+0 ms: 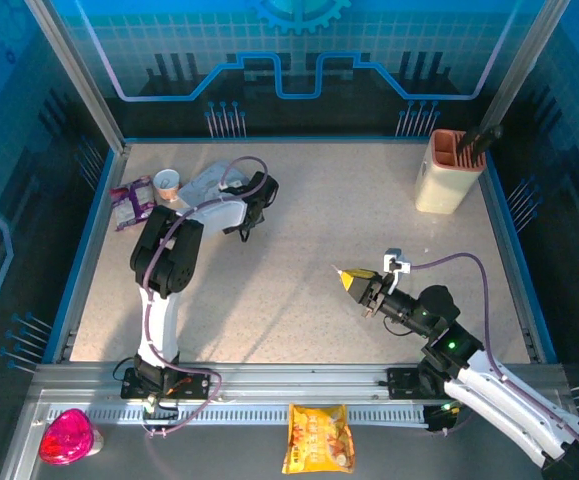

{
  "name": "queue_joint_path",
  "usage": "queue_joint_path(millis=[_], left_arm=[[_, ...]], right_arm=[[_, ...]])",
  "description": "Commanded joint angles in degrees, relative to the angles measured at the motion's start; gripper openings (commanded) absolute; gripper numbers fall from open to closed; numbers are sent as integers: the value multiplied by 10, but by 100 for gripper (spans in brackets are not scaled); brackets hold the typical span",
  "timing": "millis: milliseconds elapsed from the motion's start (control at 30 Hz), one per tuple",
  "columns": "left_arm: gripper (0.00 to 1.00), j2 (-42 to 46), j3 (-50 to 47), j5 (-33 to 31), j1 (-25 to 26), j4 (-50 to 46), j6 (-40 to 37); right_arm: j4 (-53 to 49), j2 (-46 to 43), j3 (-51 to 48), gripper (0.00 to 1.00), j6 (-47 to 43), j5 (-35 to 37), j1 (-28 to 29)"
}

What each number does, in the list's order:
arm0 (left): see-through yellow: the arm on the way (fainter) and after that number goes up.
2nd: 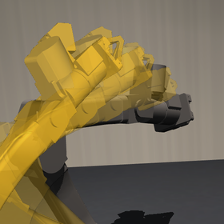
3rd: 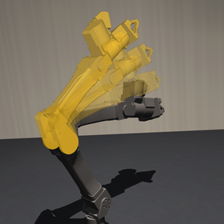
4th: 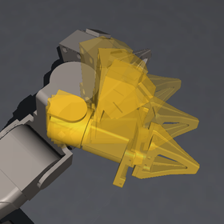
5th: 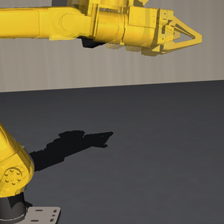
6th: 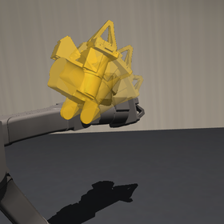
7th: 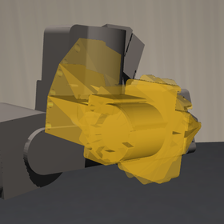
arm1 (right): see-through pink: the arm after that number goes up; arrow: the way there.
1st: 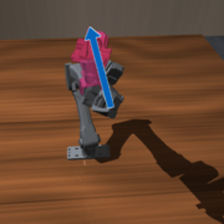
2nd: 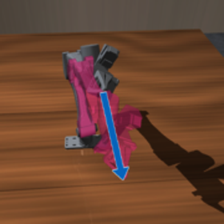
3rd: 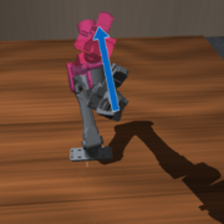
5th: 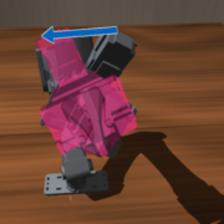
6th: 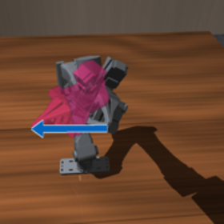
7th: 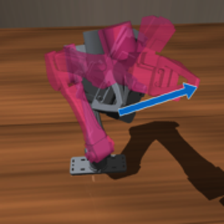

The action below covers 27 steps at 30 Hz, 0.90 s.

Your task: Unlock a padlock with a key

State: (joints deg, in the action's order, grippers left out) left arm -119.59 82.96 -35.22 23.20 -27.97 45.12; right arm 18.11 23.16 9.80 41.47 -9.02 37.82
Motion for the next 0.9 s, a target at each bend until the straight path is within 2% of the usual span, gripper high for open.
queue_joint_path(millis=[0, 300, 467, 867], left_arm=[[61, -13, 24, -20, -3, 3, 10], [60, -29, 41, 0, -13, -21, 43], [56, -32, 37, 19, -23, -21, 59], [38, -34, 35, 33, -26, -11, 58]], right_arm=[[13, -15, -8, 0, -5, -10, -9], [-23, -62, -9, 0, -7, -12, -20], [-59, -81, -8, 0, -6, -12, -25], [-61, -83, -6, 0, 2, -15, -28]])
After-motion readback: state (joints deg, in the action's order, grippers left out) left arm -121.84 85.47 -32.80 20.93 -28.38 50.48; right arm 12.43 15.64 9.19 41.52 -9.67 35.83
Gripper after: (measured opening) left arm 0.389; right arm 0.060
